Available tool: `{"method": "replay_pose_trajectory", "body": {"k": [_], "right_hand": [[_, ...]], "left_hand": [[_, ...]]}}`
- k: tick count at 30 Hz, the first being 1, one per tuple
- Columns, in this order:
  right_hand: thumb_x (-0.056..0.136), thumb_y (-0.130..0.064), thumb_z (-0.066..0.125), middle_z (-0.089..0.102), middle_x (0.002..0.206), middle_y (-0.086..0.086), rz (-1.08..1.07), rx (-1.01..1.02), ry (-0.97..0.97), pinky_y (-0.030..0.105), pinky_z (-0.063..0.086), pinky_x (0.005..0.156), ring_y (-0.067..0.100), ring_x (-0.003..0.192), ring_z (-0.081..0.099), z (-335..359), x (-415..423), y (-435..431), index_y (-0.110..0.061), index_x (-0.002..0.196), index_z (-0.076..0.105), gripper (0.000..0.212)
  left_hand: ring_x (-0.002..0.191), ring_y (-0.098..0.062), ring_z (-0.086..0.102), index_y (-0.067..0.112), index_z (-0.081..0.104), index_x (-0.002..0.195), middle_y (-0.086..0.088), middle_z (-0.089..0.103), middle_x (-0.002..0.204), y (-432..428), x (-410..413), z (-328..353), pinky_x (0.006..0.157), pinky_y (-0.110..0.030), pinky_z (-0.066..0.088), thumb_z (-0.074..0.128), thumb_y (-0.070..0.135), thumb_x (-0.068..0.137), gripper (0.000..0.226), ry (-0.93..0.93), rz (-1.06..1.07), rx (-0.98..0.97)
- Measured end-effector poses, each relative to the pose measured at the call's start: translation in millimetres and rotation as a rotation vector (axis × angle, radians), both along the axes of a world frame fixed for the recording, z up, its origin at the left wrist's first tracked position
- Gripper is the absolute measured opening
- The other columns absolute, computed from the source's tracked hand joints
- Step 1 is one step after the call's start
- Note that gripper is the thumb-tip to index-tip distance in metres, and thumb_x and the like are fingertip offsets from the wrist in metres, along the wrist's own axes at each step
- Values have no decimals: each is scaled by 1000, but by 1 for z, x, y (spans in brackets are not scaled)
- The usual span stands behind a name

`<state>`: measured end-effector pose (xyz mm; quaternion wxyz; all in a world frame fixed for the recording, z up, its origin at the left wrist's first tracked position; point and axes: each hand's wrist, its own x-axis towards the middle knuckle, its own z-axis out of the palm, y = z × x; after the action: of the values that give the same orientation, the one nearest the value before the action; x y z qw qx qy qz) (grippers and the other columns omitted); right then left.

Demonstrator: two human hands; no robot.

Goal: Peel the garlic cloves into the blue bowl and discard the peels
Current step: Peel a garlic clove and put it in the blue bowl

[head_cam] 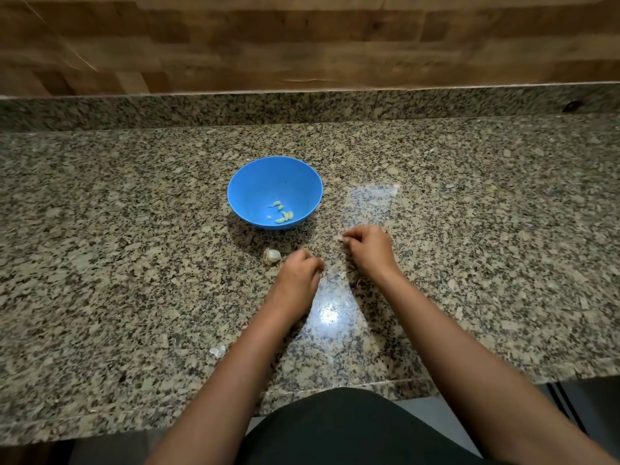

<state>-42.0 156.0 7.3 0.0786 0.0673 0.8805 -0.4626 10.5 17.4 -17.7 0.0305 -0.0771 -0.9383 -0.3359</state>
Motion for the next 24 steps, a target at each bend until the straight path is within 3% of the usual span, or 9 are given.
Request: {"method": "replay_pose_trajectory", "body": {"k": [2,3,5,7,9,12,14,21,24], "right_hand": [[95,-6,49,65,102,11,22,15,17,11,44,45,8,53,52,-2,10,0,-1,117,60,26],[96,-9,48,63,112,11,32,41,43,10,45,51,7,58,54,-3,17,2,-3,122,57,28],[97,-17,47,56,124,8,68,150,114,19,49,84,13,96,60,-8,34,7,-7,129,51,34],[97,-31,45,47,135,4,119,212,168,29,36,106,15,126,43,-14,57,12,-13,137,42,44],[95,-47,40,26,150,-1,219,259,146,34,24,114,13,139,23,-21,79,15,-17,147,23,62],[92,-62,22,-20,154,0,422,587,73,34,-2,118,14,143,-12,-34,93,13,-16,148,-15,81],[93,-61,15,-26,152,4,466,698,93,34,-9,116,17,142,-19,-39,83,4,-14,146,-20,79],[102,-34,29,18,156,4,477,529,207,33,8,116,20,144,12,-37,54,-8,-18,148,25,49],[97,-13,45,44,141,9,428,322,287,20,22,109,20,130,37,-31,83,5,-9,135,48,39]], "left_hand": [[95,-19,53,2,64,108,-9,57,102,-2,1,-2,86,-31,49,52,12,94,21,40,-29,-55],[96,-19,53,2,64,108,-8,57,103,-2,2,-3,85,-28,48,52,13,94,21,49,-29,-64],[98,-15,52,4,63,110,-6,57,104,-2,5,-6,84,-20,43,53,12,93,21,77,-14,-58],[99,-13,50,6,63,111,-4,56,105,-2,11,-9,83,-19,41,53,12,93,21,98,10,-47],[99,-10,47,6,63,112,-4,56,106,-4,18,-13,84,-18,38,53,11,93,22,92,49,-16],[97,-10,47,4,64,112,-7,57,105,-6,21,-14,84,-13,34,52,7,93,23,63,103,46],[96,-16,53,3,66,109,-10,59,104,-5,18,-11,84,-15,35,52,6,93,21,40,134,72],[102,-20,52,6,66,109,-9,57,107,-3,28,-10,86,-16,32,53,8,93,21,-10,174,53],[106,-17,50,8,66,110,-5,57,108,1,49,-13,90,-19,34,53,11,93,21,7,205,68]]}}
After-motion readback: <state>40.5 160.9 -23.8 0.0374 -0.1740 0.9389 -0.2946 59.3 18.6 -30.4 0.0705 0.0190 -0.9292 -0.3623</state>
